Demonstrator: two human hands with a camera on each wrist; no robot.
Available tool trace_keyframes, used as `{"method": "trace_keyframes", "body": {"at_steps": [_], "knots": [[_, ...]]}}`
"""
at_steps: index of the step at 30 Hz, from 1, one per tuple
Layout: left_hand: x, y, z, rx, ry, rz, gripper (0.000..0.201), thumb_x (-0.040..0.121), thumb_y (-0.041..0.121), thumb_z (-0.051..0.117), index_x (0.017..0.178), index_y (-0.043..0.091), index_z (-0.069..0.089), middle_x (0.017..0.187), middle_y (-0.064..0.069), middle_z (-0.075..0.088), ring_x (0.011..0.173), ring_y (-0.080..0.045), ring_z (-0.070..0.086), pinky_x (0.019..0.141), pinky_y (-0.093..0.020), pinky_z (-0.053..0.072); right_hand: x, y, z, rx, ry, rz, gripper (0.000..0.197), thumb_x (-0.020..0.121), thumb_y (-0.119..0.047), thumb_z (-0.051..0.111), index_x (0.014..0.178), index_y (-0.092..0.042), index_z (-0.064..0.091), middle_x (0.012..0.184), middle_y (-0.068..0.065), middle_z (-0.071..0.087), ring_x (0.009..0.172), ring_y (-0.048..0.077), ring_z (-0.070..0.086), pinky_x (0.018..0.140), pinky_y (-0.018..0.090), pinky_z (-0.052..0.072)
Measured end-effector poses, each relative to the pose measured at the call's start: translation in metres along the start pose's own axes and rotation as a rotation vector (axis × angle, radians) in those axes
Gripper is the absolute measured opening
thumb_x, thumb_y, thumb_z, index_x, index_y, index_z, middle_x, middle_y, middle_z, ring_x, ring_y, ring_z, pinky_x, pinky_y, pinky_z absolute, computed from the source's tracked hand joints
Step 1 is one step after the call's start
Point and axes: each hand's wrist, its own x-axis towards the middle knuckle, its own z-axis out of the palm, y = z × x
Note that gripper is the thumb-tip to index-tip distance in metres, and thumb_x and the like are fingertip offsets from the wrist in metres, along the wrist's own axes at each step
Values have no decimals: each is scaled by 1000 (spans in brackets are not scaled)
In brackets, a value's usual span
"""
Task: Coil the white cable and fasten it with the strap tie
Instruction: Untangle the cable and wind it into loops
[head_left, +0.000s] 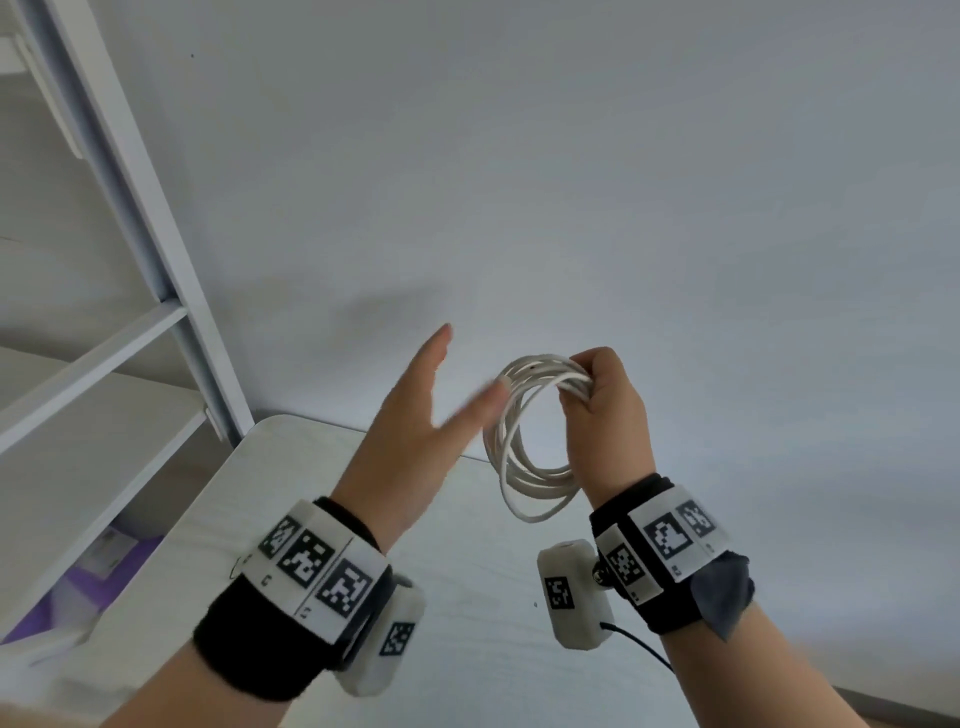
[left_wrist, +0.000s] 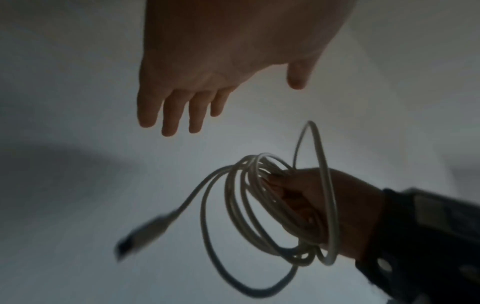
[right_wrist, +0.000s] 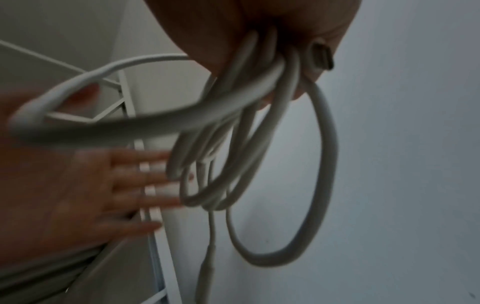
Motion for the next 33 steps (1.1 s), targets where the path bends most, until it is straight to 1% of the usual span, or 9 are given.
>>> {"method": "trace_keyframes", "body": {"at_steps": [2, 4, 7, 10, 14, 20, 26, 29, 33], "knots": [[4, 3, 8, 193, -85, 81, 106, 60, 70, 65, 143, 46, 2, 153, 20, 19, 139, 0, 18, 112, -30, 18, -4, -4, 7, -37, -24, -33, 14, 85, 1, 43, 84, -13, 45, 62, -7, 48, 54, 8, 42, 51, 17, 35], [11, -4, 11, 218, -133, 3, 111, 62, 59, 73, 145, 41, 2, 146, 14, 31, 134, -4, 30, 107, -28, 27, -6, -8, 10, 18, -56, 2, 17, 83, 2, 43, 81, -15, 45, 61, -7, 48, 52, 6, 42, 50, 16, 35], [17, -19, 4, 56, -189, -197, 73, 69, 58, 69, 131, 25, 46, 106, 6, 63, 87, -8, 60, 68, -23, 46, -7, -14, 7, 231, -103, 130, 21, 81, 3, 42, 78, -16, 47, 61, -2, 47, 50, 13, 40, 48, 27, 36], [13, -28, 2, -220, -225, -247, 42, 77, 50, 59, 98, 14, 61, 70, 2, 68, 49, -6, 56, 40, -19, 33, -9, -18, 7, 362, -127, 205, 21, 81, 6, 40, 80, -13, 48, 58, 0, 42, 47, 13, 34, 43, 26, 32], [11, -25, 3, -646, -176, -256, 25, 86, 29, 53, 99, 7, 57, 74, -3, 72, 63, -16, 69, 55, -25, 54, -14, -19, 19, 494, -119, 280, 18, 83, 5, 39, 82, -12, 47, 61, 2, 43, 43, 9, 35, 41, 25, 33], [13, -37, 2, -642, -44, -228, 17, 92, 22, 51, 81, 10, 55, 61, 1, 58, 61, -18, 64, 63, -30, 53, -25, -11, 34, 574, -159, 351, 13, 88, -1, 42, 81, -11, 47, 63, 1, 46, 45, 10, 41, 47, 28, 42], [17, -41, 0, -789, -30, -397, 26, 94, 21, 50, 70, 17, 39, 52, 6, 33, 40, -7, 30, 39, -19, 34, -46, -1, 51, 731, -240, 509, 7, 92, -7, 46, 91, -9, 52, 62, 1, 50, 51, 11, 51, 59, 30, 42], [19, -42, -5, -656, -39, -400, 35, 94, 21, 50, 65, 18, 31, 48, 8, 26, 38, -7, 21, 35, -17, 22, -50, 2, 52, 787, -323, 539, 13, 89, -2, 50, 96, -11, 56, 60, 2, 56, 63, 19, 54, 67, 34, 41], [22, -39, -11, -512, -90, -401, 35, 92, 22, 53, 65, 19, 32, 48, 8, 24, 37, -6, 19, 34, -16, 18, -47, -1, 47, 973, -456, 625, 17, 87, 0, 52, 101, -8, 57, 63, 8, 58, 62, 22, 57, 64, 32, 49]]}}
